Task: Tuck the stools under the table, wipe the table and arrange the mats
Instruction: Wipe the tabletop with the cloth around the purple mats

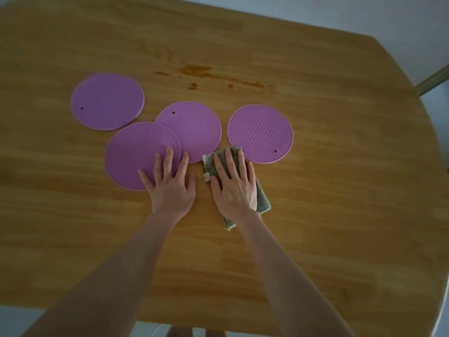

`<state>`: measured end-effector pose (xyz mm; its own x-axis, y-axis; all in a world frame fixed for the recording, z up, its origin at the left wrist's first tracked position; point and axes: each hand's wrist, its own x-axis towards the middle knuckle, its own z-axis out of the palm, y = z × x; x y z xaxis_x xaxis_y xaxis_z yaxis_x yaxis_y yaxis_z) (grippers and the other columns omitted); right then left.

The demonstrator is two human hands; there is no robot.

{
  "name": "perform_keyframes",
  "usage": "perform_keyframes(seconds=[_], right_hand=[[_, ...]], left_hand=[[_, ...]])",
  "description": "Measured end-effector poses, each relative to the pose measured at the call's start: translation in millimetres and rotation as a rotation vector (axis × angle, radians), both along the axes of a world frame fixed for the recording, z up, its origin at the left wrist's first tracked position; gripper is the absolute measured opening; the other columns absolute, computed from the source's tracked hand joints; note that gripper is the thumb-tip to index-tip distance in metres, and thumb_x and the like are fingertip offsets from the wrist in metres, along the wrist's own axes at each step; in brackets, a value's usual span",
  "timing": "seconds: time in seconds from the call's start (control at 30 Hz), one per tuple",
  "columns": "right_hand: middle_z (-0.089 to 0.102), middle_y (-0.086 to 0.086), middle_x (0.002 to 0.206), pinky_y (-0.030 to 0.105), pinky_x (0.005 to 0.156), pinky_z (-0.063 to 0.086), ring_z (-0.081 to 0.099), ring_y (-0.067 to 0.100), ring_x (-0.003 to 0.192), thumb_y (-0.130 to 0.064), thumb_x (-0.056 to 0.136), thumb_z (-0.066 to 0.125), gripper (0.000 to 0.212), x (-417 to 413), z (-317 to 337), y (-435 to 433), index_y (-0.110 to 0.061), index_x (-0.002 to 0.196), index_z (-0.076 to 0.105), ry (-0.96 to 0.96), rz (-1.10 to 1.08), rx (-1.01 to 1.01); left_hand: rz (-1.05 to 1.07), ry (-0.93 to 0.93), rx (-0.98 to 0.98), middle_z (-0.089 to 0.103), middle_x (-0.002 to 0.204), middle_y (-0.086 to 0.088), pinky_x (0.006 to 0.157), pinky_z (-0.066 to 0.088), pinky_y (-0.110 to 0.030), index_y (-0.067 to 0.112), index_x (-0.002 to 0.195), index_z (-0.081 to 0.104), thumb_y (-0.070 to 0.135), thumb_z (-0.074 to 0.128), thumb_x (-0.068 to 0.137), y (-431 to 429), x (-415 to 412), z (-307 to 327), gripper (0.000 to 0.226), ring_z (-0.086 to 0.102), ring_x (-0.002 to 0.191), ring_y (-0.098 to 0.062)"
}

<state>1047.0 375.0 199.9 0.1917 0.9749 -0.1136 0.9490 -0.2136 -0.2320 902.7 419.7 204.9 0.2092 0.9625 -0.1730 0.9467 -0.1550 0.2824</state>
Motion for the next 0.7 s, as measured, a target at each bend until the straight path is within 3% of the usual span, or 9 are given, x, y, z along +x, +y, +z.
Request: perform_keyframes(seconds=[0.33,0.5,0.7], right_hand=[[0.020,0.000,0.158,0.039,0.117,0.003,0.012,0.025,0.146,-0.047,0.099,0.021,0.054,-0.7,0.1,-49.9,-0.028,0.150,0.024,-0.014,-0.048,-0.017],[0.020,-0.002,0.157,0.037,0.115,0.004,0.017,0.024,0.145,-0.049,0.098,0.022,0.054,30.8,-3.2,-77.7,-0.030,0.149,0.023,-0.057,-0.159,-0.024],[0.002,-0.002,0.160,0.038,0.116,-0.007,-0.003,0.024,0.147,-0.053,0.089,0.002,0.067,70.4,0.9,-66.2,-0.030,0.151,0.008,-0.021,-0.408,-0.106]], left_hand=[[-0.009,-0.028,0.008,0.001,0.160,-0.001,0.110,-0.009,-0.062,0.034,0.149,0.019,0.043,0.039,0.096,0.2,-2.3,1.3,0.058,-0.008,0.146,-0.024],[0.055,-0.045,0.030,0.010,0.159,-0.007,0.109,-0.009,-0.064,0.028,0.147,0.030,0.040,0.043,0.094,-1.8,12.2,4.0,0.056,-0.002,0.146,-0.029],[-0.085,-0.098,0.072,0.028,0.153,-0.013,0.110,0.001,-0.063,0.023,0.139,0.045,0.045,0.033,0.088,-12.7,62.1,3.2,0.057,0.016,0.143,-0.036]])
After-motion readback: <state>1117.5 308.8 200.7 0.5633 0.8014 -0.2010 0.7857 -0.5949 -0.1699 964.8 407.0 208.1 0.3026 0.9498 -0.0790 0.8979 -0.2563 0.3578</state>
